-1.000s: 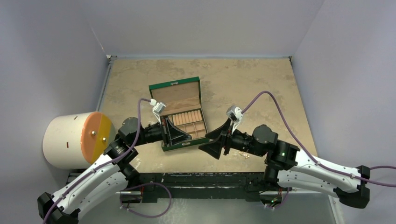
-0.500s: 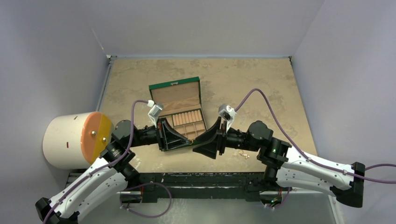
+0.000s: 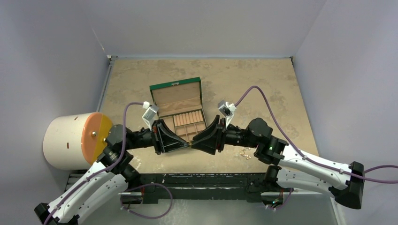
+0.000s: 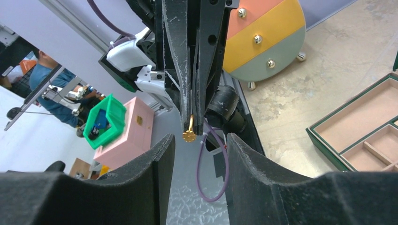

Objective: Organize the mixed jewelry

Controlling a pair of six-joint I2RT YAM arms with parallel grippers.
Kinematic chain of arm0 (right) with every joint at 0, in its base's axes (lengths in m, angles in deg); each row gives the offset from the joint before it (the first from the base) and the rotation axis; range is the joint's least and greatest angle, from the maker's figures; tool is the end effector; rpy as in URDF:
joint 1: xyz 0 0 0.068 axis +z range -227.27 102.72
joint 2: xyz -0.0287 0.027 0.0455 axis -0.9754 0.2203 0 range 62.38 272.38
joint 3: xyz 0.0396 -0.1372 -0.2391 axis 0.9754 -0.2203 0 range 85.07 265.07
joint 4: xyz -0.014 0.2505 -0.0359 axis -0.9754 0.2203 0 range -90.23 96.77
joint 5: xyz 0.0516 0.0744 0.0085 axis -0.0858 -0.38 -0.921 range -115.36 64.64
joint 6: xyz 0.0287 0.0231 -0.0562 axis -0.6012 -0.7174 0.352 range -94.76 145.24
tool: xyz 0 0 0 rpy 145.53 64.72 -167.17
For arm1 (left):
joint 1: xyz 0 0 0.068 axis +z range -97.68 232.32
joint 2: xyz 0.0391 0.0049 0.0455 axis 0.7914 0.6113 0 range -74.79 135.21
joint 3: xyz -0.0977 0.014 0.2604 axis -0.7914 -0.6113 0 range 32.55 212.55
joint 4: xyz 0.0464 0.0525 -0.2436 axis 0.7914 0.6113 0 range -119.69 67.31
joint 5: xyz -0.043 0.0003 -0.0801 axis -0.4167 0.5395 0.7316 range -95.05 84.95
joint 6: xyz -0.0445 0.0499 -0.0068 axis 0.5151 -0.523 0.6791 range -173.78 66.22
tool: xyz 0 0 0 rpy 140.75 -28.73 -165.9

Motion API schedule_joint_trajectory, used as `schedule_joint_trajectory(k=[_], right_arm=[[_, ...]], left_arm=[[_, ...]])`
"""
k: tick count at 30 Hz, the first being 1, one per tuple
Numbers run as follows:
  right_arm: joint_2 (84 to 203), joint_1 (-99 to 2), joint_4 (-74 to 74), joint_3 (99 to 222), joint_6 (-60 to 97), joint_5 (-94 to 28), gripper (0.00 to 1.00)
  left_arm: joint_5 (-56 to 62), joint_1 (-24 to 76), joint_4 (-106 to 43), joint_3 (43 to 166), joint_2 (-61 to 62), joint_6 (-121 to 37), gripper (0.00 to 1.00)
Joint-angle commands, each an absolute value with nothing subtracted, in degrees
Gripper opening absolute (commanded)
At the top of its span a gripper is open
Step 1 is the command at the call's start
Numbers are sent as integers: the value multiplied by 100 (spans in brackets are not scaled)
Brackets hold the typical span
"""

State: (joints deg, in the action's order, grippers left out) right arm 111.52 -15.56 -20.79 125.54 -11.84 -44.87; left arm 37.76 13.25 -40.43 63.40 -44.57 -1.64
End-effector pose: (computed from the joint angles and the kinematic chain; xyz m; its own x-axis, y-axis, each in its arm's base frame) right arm 0.0828 0.1917 0.3669 -0.5159 0.2404 -0.8222 -0.8446 0.0175 0.5351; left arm 0.0810 -0.1125 0.3343 -0.6794 -0.1945 -0.7075 0.7221 -0.0063 -0.6918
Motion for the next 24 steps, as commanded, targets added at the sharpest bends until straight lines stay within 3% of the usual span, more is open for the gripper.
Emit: schedule_joint_trajectory(k=[1,24], right_arm=[[11247,-1694,-2760,12602,-1450,-4926,47],[11498,-1821,-2889,12671,-1576,-5237,37]], left_arm=[[3890,1336,-4400,6385,-4531,-75,0],[3724,1332,-3980,6578,-4484,-369,0]])
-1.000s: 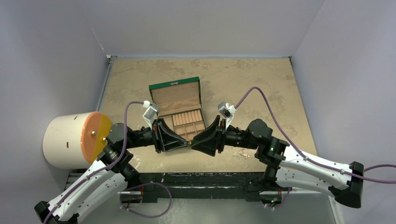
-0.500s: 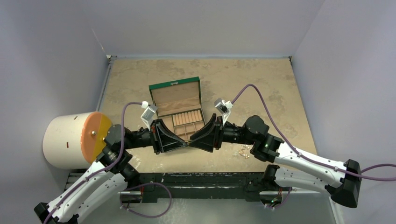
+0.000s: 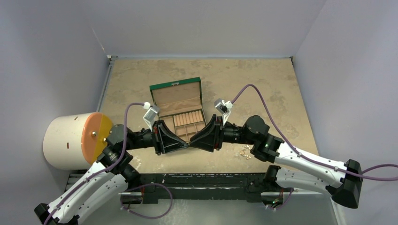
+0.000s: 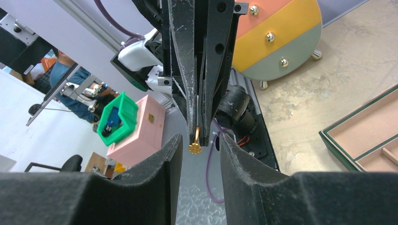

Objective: Organize the mixed jewelry

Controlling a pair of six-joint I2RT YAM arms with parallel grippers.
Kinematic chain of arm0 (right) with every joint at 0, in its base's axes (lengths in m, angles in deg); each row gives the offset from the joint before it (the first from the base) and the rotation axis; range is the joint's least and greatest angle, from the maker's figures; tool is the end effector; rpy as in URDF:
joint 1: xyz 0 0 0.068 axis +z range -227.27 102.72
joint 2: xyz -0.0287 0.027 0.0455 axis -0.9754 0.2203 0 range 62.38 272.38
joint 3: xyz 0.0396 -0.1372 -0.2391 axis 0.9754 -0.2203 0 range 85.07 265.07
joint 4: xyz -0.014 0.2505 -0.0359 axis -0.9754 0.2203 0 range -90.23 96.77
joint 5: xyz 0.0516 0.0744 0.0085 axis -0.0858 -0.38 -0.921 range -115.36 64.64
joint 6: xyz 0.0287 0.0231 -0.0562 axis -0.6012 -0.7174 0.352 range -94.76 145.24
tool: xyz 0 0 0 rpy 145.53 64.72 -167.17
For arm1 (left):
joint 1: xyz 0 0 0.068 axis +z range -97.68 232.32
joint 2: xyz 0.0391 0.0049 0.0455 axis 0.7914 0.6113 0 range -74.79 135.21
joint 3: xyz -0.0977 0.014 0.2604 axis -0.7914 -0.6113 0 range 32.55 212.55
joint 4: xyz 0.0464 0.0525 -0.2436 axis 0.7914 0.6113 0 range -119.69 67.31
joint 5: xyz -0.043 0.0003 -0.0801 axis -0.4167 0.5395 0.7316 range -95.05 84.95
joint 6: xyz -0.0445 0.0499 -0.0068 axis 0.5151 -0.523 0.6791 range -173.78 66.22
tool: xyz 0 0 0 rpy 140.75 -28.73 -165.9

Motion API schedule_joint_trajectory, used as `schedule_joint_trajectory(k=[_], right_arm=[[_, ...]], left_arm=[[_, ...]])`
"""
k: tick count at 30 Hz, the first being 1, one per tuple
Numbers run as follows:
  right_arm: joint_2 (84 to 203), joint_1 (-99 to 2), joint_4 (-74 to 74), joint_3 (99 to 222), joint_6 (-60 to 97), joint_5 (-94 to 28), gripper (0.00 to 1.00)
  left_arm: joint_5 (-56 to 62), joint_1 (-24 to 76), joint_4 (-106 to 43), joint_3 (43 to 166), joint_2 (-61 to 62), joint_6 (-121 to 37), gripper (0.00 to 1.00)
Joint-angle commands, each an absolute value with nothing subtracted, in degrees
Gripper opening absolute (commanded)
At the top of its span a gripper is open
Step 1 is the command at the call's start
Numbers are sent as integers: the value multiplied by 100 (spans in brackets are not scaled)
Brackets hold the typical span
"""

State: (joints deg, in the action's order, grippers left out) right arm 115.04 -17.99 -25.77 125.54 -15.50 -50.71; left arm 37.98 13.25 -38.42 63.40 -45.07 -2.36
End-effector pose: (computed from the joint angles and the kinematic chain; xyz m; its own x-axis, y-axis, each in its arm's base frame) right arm 0.0922 0.2002 0.3650 -0.5565 0.2178 -0.8018 -0.8269 -0.0510 0.5601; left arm 0.0799 -0.1118 0.3314 -0.6853 -0.1798 -0.7058 0.7168 0.0053 -0.6973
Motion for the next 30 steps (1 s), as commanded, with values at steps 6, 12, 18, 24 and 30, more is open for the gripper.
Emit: schedule_joint_trajectory(k=[6,12,18,24,30], right_arm=[[11498,-1832,-2888,12665,-1578,-5248,33],[11498,-1831,-2871,12636,-1593,-5252,33],[11502,-1837,-2913,12621,-1611,-5267,33],[11501,-1832,-2932,12603,-1623,-5286,27],[11502,-1833,-2950,12590,-1622,-5286,22]], left_arm=[[3678,1336,-3899,6629,-4486,-409,0],[3606,1335,-3840,6668,-4517,-454,0],[3586,1333,-3840,6679,-4514,-462,0],[3527,1326,-3796,6676,-4510,-493,0],[3497,1338,-3790,6678,-4479,-492,0]])
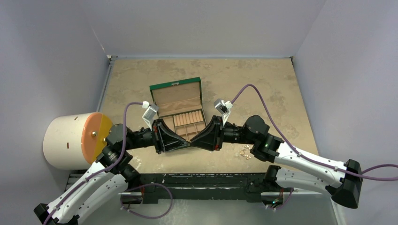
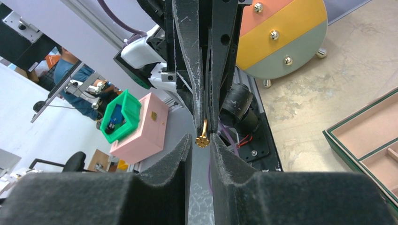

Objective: Organize the mixed jewelry

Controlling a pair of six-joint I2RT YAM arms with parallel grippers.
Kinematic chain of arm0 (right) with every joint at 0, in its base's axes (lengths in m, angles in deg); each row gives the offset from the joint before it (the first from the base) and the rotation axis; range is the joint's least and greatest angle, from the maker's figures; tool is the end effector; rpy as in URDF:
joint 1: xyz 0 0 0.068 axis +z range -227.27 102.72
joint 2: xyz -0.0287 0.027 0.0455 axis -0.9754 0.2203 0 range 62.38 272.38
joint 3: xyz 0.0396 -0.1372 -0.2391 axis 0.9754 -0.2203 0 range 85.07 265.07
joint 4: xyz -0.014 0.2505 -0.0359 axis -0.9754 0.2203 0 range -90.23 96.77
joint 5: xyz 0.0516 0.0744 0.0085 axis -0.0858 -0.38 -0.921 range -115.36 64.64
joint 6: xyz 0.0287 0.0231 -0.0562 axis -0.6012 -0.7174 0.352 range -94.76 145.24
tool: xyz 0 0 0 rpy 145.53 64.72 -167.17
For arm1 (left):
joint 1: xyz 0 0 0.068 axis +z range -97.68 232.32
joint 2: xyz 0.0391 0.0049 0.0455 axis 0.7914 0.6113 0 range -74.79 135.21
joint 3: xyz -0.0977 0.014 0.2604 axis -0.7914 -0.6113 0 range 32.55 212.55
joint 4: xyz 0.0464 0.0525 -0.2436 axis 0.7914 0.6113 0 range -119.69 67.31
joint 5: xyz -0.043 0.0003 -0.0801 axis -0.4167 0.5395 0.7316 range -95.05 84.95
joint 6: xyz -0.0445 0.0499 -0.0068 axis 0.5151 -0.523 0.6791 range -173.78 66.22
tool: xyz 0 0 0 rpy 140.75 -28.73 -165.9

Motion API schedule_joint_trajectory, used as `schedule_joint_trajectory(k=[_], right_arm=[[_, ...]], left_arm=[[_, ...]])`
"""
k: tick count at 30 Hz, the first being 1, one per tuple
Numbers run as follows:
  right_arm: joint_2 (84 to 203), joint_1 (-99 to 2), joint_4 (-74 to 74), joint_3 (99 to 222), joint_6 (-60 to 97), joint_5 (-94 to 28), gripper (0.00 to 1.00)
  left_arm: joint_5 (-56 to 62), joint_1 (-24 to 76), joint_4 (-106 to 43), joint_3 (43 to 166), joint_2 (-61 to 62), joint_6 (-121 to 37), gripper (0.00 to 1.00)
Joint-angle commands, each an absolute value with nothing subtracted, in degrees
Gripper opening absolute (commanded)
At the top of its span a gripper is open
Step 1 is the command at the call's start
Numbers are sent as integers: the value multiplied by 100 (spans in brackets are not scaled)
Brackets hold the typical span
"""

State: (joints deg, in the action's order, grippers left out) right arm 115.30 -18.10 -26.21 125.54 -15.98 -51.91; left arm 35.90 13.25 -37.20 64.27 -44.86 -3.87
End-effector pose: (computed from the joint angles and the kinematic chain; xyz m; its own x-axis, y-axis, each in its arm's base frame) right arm 0.0919 0.2009 0.3649 -0.5627 0.2072 -0.8003 -0.8243 -0.0681 0.5620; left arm 0.0817 -0.1114 0.3341 -0.6675 -0.2024 -0.7166 0.7259 0.0372 -0.6867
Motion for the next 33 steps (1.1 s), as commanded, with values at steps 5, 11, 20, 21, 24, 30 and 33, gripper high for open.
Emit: schedule_joint_trajectory(k=[5,11,20,21,24,30,33], right_arm=[[11494,-1839,-2925,12585,-1614,-5232,14],[11492,-1834,-2768,12623,-1566,-5104,0],[11512,-1837,-2652,12662,-1486,-5076,0],[11504,-1839,-2617,12672,-1471,-5050,0],[11485,-1838,-2476,12697,-1409,-4963,0],[11445,-1837,-1863,12876,-1267,-4465,0],[11522,-1839,-1455,13092,-1190,-4126,0]], left_arm=[[3507,1329,-3786,6673,-4446,-501,0],[3514,1334,-3786,6685,-4442,-505,0],[3301,1337,-3465,6805,-4445,-665,19],[3267,1330,-3421,6822,-4459,-686,23],[3157,1331,-3278,6899,-4495,-744,29],[2776,1334,-2591,7145,-4562,-1068,36],[2557,1337,-2099,7311,-4543,-1389,37]])
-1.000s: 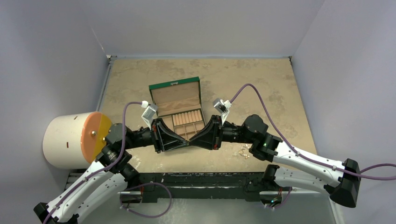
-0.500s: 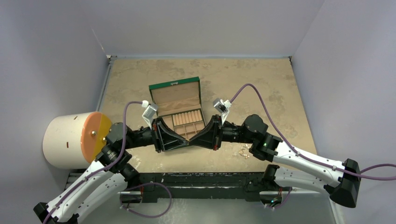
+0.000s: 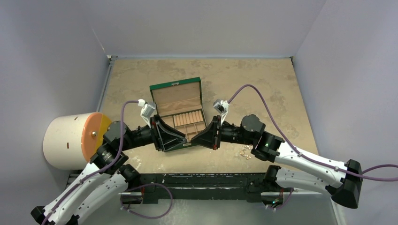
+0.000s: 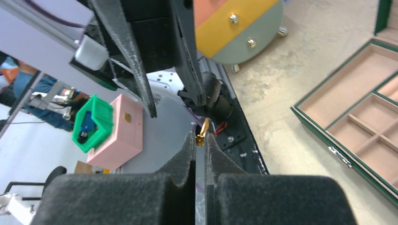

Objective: Organize the mixed jewelry

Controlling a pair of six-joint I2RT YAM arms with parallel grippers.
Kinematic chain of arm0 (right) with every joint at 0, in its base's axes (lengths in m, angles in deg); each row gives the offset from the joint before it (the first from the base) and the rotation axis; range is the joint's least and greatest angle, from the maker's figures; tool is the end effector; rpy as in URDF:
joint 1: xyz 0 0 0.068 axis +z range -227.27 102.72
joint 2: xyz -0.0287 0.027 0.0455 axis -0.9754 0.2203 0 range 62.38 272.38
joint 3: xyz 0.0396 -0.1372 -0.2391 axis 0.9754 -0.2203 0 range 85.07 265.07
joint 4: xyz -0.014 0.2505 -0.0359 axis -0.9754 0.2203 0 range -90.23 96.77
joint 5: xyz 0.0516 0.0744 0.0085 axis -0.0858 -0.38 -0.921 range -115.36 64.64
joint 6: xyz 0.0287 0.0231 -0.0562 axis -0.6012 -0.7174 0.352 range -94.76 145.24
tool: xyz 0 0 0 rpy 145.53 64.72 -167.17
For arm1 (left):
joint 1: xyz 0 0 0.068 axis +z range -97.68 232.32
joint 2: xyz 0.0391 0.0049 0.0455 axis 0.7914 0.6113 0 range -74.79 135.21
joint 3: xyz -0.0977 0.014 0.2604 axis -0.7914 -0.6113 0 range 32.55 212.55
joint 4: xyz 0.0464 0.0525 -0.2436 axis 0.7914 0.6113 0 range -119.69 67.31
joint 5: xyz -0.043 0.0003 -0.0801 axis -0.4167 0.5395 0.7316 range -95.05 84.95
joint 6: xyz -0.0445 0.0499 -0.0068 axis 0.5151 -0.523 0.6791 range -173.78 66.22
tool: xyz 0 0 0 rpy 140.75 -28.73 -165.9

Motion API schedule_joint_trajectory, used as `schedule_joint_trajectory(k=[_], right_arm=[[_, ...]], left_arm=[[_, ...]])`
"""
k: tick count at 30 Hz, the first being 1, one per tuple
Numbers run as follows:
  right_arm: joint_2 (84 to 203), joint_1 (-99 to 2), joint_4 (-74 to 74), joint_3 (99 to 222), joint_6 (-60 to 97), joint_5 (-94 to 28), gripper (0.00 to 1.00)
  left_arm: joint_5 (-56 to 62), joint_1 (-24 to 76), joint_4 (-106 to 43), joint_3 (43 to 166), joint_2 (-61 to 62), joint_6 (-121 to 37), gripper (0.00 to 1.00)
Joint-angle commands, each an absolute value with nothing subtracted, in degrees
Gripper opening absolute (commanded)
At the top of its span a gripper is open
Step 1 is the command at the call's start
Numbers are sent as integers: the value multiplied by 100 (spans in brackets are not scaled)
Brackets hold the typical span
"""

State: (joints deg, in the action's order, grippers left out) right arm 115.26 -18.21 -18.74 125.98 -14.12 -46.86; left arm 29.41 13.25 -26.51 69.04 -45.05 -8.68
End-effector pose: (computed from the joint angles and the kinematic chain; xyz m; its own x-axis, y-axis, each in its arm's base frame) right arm 0.0982 0.2022 0.3524 -0.5795 0.1807 -0.7947 -0.7989 0.0666 0.5978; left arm 0.0831 -0.1063 0.3422 -0.6445 -0.2291 -0.7295 0.7106 0.1728 -0.6821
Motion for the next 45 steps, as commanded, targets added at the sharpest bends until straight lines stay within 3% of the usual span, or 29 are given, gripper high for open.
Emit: schedule_joint_trajectory(k=[1,12,22,45], right_arm=[[11581,-1841,-1264,13198,-1153,-4022,0],[13131,-1996,866,14708,-568,-2597,0],[14853,-2535,904,15516,-176,-2581,0],[16791,-2707,795,16407,-157,-1786,0]], left_arm=[[2465,1337,-1871,7390,-4526,-1540,38],[217,1337,151,8561,-4279,-2885,41],[-1835,1338,81,8713,-4240,-3445,38],[-2151,1338,-165,8176,-4370,-3369,34]])
